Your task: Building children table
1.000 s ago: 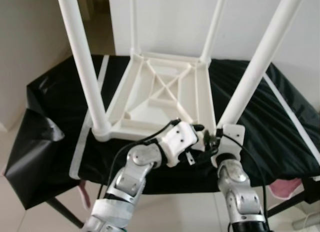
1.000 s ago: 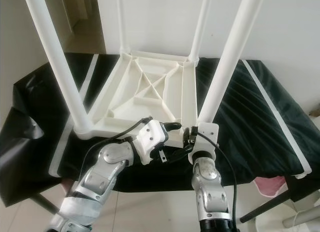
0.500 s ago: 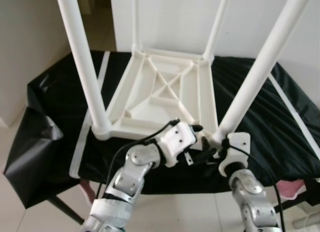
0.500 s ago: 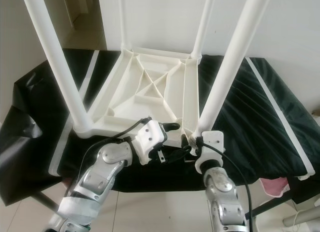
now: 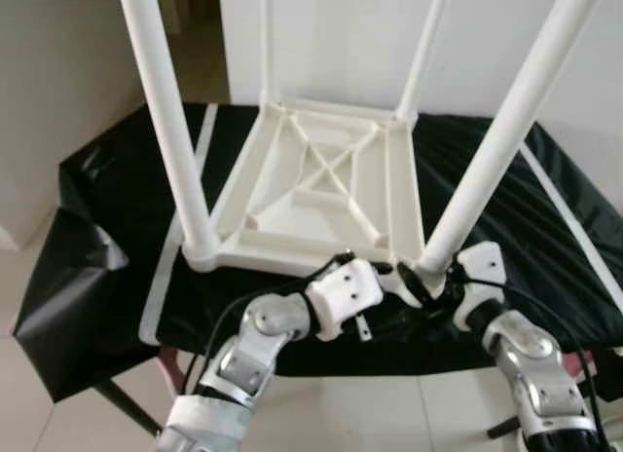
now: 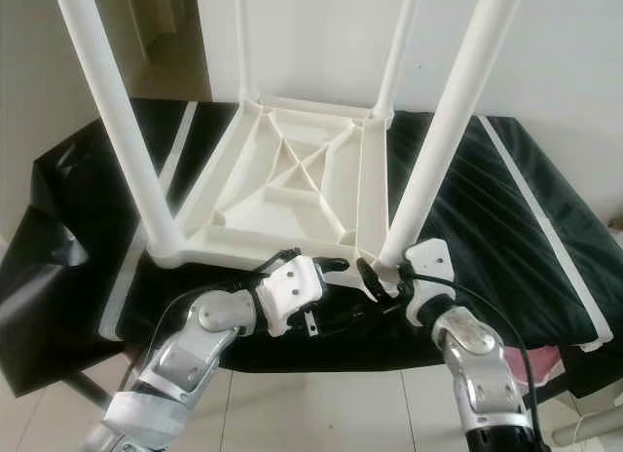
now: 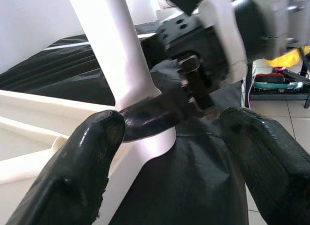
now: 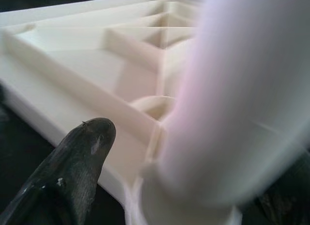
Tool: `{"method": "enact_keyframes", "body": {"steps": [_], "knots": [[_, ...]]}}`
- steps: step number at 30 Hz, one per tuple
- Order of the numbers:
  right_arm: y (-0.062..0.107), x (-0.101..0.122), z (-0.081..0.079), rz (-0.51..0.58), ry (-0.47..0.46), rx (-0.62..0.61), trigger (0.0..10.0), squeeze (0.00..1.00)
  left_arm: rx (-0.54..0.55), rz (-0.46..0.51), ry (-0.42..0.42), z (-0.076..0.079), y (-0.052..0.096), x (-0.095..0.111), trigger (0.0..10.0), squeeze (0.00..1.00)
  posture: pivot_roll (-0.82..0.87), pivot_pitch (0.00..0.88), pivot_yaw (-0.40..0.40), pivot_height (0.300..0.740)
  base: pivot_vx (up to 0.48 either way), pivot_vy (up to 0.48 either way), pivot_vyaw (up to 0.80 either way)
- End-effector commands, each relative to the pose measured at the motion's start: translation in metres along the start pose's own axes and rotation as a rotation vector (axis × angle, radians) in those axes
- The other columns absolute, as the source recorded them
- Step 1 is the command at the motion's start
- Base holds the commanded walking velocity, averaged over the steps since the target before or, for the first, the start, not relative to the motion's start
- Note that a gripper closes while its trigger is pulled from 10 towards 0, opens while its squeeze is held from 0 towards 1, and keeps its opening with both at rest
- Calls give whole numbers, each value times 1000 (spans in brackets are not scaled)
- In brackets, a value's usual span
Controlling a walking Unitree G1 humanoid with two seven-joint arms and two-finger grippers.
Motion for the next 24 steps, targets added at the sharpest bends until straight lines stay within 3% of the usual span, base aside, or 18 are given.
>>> {"method": "enact_keyframes", "body": {"steps": [1, 2, 3, 5, 6, 18, 19, 20, 24], "knots": [[-5, -3, 1, -21, 37, 34, 9137, 0, 6, -15, -13, 1, -1, -2, 10000, 0, -39, 0, -41, 740, 0, 0, 0], [-5, -3, 1, -21, 37, 34, 9137, 0, 6, -15, -13, 1, -1, -2, 10000, 0, -39, 0, -41, 740, 0, 0, 0], [-6, -4, 3, -26, 45, 42, 2863, 0, 6, -17, -17, 1, -1, -2, 10000, 0, -33, 0, -46, 740, 0, 0, 0], [-7, -4, 4, -29, 49, 47, 2863, 0, 6, -18, -19, 1, -1, -2, 10000, 0, -33, 0, -46, 740, 0, 0, 0], [-6, -6, 7, -34, 38, 54, 0, 0, 6, -28, -40, 1, -1, -3, 10000, 0, -25, 0, -55, 740, 0, 0, 0], [1, -14, 9, -51, 10, 40, 0, 0, 8, -34, -49, 2, 0, -4, 10000, 0, -36, 0, -48, 740, 0, 0, 0], [2, -16, 10, -49, 3, 26, 1843, 0, 6, -36, -47, 2, 1, -4, 10000, 0, -39, 0, -45, 740, 0, 0, 0], [4, -17, 10, -48, -13, 4, 10000, 0, 5, -38, -46, 2, 1, -5, 10000, 0, -43, 0, -43, 740, 0, 0, 0], [6, -20, 9, -45, -36, -33, 10000, 0, 2, -40, -45, 2, 2, -6, 10000, 0, -49, 0, -41, 740, 0, 0, 0]]}}
Point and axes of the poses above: a point about 5 cm out from each wrist's last joint towards the gripper, its own y axis pointing back from the gripper into the wrist, its own x axis along the axis of the wrist's last joint, z = x × y, the point moved 1 cm from there along -y, pointing out of the wrist towards the gripper, and after that the axes turned 13 degrees about -y, right-handed, at the moved point
